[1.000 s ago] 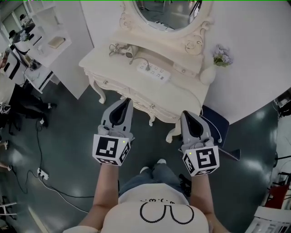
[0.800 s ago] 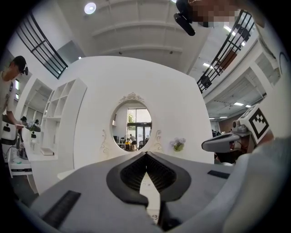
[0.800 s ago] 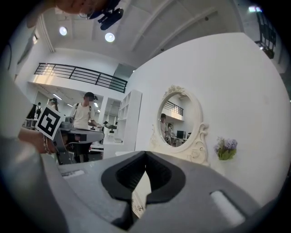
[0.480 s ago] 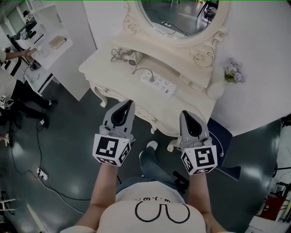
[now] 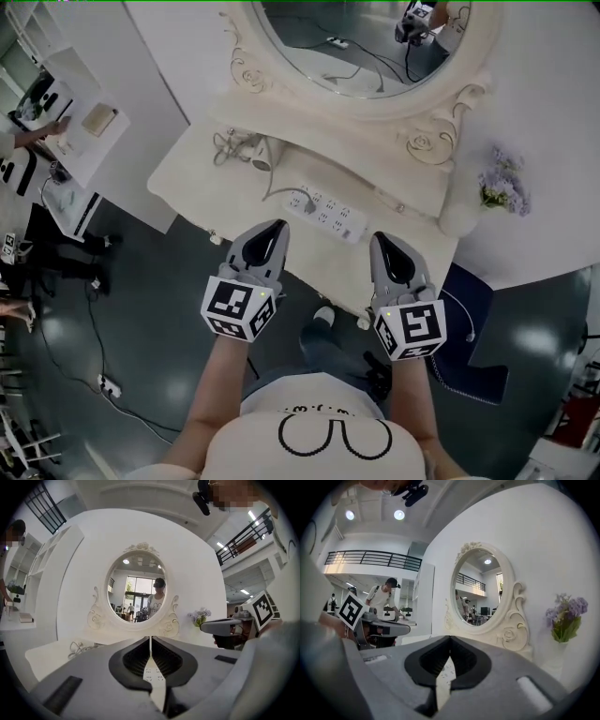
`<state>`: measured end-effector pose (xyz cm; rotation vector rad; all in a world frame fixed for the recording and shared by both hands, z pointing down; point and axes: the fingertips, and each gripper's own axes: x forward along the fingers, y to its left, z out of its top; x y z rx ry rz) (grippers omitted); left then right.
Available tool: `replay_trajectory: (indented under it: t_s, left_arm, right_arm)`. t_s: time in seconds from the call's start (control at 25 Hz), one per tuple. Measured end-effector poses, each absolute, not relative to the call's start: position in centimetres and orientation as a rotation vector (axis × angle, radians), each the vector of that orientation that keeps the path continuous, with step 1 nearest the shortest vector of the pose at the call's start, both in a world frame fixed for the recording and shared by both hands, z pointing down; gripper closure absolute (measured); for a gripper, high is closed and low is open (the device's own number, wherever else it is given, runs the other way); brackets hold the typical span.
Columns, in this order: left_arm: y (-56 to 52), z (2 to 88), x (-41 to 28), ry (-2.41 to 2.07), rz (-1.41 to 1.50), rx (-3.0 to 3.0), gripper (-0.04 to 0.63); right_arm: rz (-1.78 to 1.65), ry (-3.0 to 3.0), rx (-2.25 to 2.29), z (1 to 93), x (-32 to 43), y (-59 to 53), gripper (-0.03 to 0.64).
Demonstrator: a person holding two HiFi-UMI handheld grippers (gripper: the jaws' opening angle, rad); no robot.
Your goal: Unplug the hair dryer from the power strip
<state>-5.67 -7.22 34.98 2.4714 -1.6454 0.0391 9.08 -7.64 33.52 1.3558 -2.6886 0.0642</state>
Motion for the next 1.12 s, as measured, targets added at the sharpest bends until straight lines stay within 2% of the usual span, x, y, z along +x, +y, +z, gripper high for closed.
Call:
replay_trajectory:
  t_s: [0.08,0.16,0.24,0.92,0.96,1.12]
  left_arm:
    - [-9.3,36.1,-5.4,-1.591,0.058,2.471,0.554]
    - [-11.1,37.2,-4.9,-1.525,0.081,2.478,0.453]
    - [-12.5,38.3,-4.4,-1.478,0.103,2.472,0.419]
    - [-16.6,48.3,-4.0,-1.261,0.372,2.384,0.419]
    - [-16.8,48.9,-3.9,-1.244,0.387,2.385,0.419]
    - [-18.1,50.8,-3.5,-1.185,0.429,2.396,0.419]
  right_arm:
    - [0.08,-2.676,1.365,34.0,9.1,-9.7,0.617]
    - [0.096,-2.664,1.367,34.7,9.2,-11.5,0.617]
    - [0.111,-2.651,1.364,35.3,9.2,-12.9,0.617]
    - [0.336,-2.482,1.325,43.7,7.3,-16.8,0.609]
    - [0.348,-2.472,1.306,44.4,6.9,-16.9,0.547]
    - [0.361,-2.421,1.236,47.5,5.5,-17.8,0.532]
